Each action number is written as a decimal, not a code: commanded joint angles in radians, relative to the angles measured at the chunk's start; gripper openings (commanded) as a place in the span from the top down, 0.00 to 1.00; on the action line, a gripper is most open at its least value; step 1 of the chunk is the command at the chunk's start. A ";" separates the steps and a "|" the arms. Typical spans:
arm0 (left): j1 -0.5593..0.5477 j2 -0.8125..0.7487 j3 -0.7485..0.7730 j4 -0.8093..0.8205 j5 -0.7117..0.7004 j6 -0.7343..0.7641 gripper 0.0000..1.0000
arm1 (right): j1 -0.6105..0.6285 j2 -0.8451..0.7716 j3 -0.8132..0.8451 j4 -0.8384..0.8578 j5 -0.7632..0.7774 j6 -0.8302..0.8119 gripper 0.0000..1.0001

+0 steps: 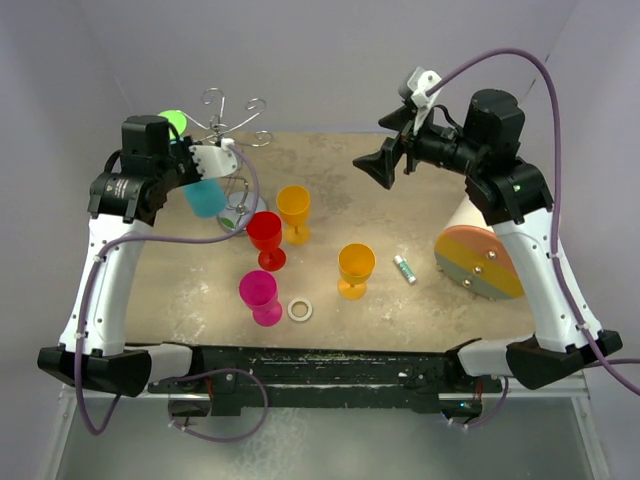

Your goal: Place the wine glass upside down on the wine glass rack

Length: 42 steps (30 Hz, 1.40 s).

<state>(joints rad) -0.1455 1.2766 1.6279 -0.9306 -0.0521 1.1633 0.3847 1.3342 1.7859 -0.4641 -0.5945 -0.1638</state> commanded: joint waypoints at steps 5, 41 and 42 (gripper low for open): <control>-0.008 -0.024 -0.012 -0.024 0.045 -0.033 0.81 | -0.009 -0.033 -0.017 0.052 -0.014 0.004 0.00; 0.001 -0.189 -0.046 -0.105 0.220 -0.140 0.13 | -0.022 0.002 -0.102 -0.257 0.182 -0.461 0.00; 0.007 -0.197 -0.042 -0.111 0.243 -0.147 0.10 | -0.021 0.001 -0.116 -0.282 0.170 -0.478 0.00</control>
<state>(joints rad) -0.1467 1.1122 1.5593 -1.0016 0.0853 1.0569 0.3653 1.3331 1.7004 -0.6266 -0.4103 -0.5224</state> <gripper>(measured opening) 0.853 0.998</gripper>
